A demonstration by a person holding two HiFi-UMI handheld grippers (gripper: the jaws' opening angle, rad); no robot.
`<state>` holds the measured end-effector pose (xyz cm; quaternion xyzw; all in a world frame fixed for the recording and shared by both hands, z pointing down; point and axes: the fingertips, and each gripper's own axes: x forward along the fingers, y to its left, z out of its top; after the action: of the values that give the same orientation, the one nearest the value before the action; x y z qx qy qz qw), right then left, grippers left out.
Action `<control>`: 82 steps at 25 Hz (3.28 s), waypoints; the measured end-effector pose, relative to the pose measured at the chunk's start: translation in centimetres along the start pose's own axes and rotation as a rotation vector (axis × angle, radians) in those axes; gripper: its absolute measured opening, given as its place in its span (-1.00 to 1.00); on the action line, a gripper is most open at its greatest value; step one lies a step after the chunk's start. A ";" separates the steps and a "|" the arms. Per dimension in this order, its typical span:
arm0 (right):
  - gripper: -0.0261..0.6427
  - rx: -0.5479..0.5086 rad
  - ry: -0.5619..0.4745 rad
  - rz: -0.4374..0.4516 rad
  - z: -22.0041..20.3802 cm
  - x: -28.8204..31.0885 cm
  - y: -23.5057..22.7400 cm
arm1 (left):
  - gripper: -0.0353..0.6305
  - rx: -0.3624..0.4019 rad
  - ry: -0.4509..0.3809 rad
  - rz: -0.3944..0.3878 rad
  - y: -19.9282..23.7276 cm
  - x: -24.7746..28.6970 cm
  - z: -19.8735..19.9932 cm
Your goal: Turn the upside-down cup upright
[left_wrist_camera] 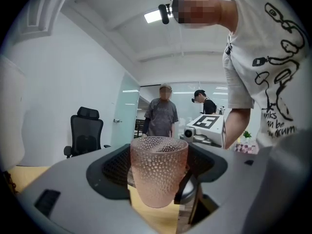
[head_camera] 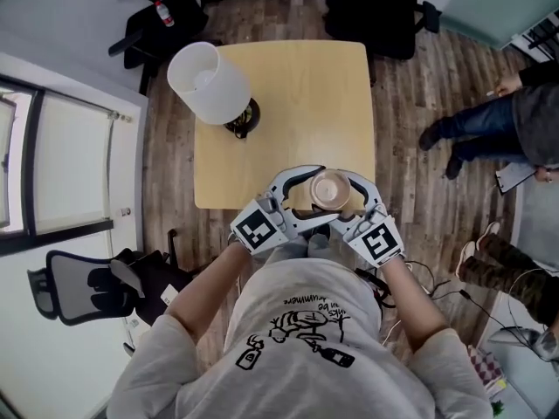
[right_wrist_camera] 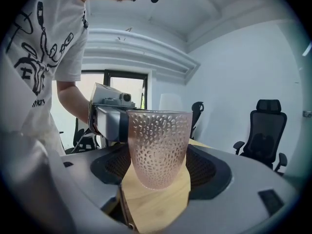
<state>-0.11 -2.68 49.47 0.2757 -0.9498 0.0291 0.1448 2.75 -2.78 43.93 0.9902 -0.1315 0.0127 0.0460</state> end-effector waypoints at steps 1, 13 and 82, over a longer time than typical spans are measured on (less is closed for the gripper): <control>0.08 0.001 0.013 0.002 -0.8 0.2 -0.2 | 0.19 0.002 0.006 0.000 0.2 0.2 -0.7; 0.08 0.024 0.125 0.022 -10.0 3.3 -1.1 | 0.19 0.000 0.098 0.007 2.1 1.3 -10.1; 0.15 -0.013 0.213 -0.016 -20.0 3.8 -1.2 | 0.30 0.029 0.142 0.083 3.4 -1.1 -20.1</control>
<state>2.66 -2.95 69.65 0.2779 -0.9270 0.0511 0.2468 0.51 -3.89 64.21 0.9810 -0.1688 0.0869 0.0405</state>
